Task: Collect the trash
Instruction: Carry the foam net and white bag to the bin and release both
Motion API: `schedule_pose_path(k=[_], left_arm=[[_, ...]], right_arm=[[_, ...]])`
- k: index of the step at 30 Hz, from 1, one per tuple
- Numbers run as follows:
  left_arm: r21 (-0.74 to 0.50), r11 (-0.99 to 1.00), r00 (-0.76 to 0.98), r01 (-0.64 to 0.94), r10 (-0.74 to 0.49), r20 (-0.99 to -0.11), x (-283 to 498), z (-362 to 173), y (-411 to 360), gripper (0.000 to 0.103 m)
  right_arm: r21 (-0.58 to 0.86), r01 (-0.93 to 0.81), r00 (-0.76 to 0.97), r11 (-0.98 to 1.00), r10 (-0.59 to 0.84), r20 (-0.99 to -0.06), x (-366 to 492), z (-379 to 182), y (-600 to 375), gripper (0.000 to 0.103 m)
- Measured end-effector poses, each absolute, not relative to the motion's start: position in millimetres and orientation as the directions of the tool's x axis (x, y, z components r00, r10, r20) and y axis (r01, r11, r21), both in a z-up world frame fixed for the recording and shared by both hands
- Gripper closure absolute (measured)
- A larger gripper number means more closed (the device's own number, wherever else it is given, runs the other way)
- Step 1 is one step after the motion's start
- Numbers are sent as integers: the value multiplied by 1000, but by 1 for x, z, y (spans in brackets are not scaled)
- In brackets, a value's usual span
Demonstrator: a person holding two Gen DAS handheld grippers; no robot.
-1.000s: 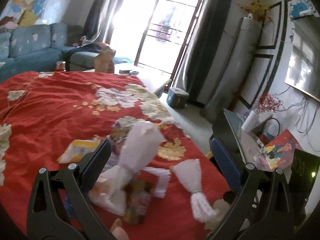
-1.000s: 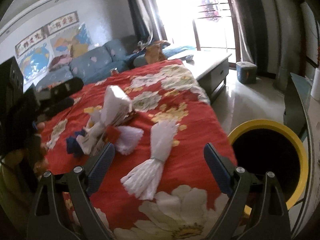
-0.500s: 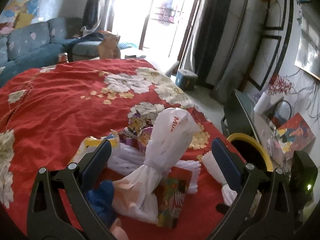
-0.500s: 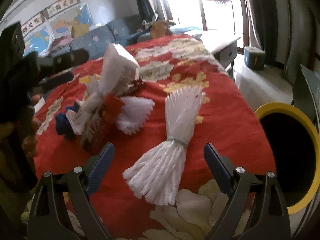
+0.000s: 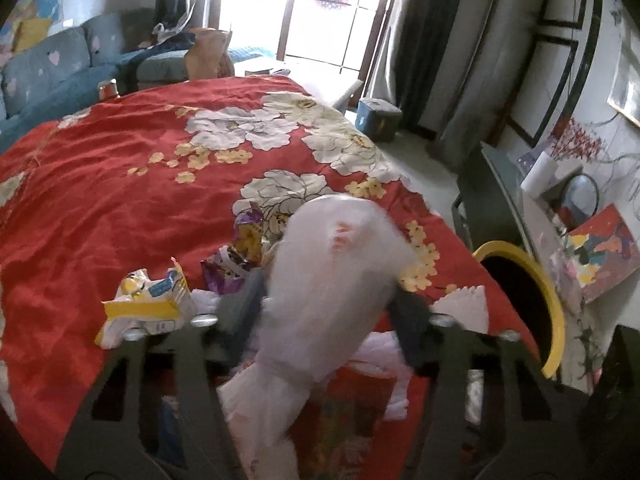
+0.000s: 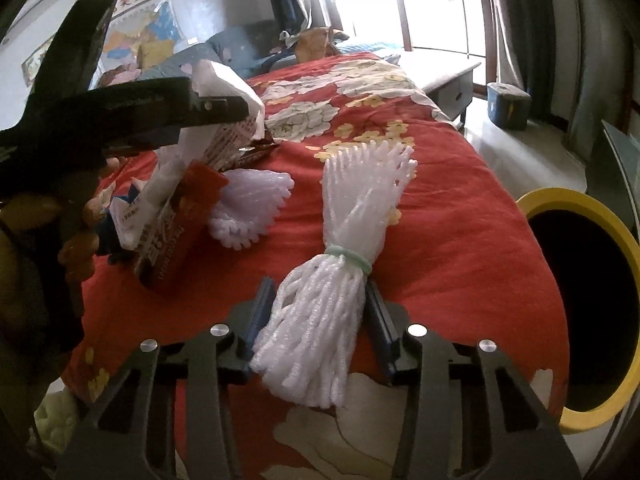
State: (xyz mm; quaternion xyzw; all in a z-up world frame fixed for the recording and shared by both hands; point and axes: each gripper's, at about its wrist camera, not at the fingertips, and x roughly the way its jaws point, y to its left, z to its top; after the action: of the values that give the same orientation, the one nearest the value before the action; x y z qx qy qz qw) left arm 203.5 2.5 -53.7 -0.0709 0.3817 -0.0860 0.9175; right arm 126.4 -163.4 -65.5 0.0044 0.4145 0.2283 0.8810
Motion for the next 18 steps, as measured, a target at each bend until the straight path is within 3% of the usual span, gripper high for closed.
schedule_pose_path(k=[2,9,18], left_arm=[[-218,970,709,106,-228,-667,199,-49,6,66],[-334,934,776,125,-302,-554,182,-17,25,69],[-431,892,834,133,-336,-438,157,21,50,69]], right_arm=[[198,-397,553,896,406,-727,127,-66,-164,65],[197,-404,554,894,410,-724,126,-65,-166,76],[208,-432,577,877,447,-683,114,-46,-168,79]])
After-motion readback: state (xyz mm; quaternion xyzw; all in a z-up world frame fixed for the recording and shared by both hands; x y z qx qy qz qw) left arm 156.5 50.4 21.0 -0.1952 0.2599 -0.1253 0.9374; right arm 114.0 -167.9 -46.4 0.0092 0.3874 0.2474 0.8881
